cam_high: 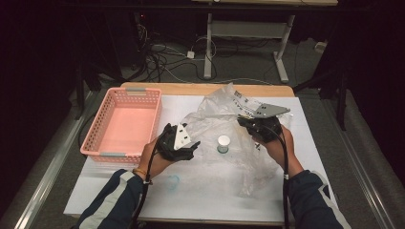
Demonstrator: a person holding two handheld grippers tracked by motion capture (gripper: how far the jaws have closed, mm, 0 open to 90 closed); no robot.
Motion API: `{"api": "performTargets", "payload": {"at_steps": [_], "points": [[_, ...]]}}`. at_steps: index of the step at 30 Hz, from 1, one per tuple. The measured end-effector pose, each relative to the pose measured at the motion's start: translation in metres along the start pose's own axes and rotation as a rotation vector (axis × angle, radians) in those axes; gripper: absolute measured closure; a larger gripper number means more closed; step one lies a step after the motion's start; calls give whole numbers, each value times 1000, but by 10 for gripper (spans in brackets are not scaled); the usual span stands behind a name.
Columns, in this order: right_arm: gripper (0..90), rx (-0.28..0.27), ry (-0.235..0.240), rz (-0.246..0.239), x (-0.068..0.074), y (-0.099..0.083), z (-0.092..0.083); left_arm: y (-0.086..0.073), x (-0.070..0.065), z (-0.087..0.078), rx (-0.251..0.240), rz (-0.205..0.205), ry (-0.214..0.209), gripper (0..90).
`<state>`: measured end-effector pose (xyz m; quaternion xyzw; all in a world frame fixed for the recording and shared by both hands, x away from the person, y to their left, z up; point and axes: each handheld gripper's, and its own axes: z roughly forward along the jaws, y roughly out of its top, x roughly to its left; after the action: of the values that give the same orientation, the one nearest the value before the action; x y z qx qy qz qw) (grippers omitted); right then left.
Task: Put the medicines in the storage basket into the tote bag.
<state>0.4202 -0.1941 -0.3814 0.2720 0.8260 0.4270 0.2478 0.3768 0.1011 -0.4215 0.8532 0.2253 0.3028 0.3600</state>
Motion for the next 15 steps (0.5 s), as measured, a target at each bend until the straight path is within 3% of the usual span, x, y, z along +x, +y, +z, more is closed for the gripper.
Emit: {"api": "performTargets", "payload": {"at_steps": [4,6,10,15], "points": [[900,0,6,-1,2,0,0,0,-2,9,58,43,-69,631],[900,1,4,-5,2,0,0,-1,-4,9,65,67,-77,749],[858,2,3,4,1,-3,-1,-2,0,2,41,57,-70,845],[674,-3,-12,24,1,-5,-10,-4,3,-6,31,55,-68,864]]}}
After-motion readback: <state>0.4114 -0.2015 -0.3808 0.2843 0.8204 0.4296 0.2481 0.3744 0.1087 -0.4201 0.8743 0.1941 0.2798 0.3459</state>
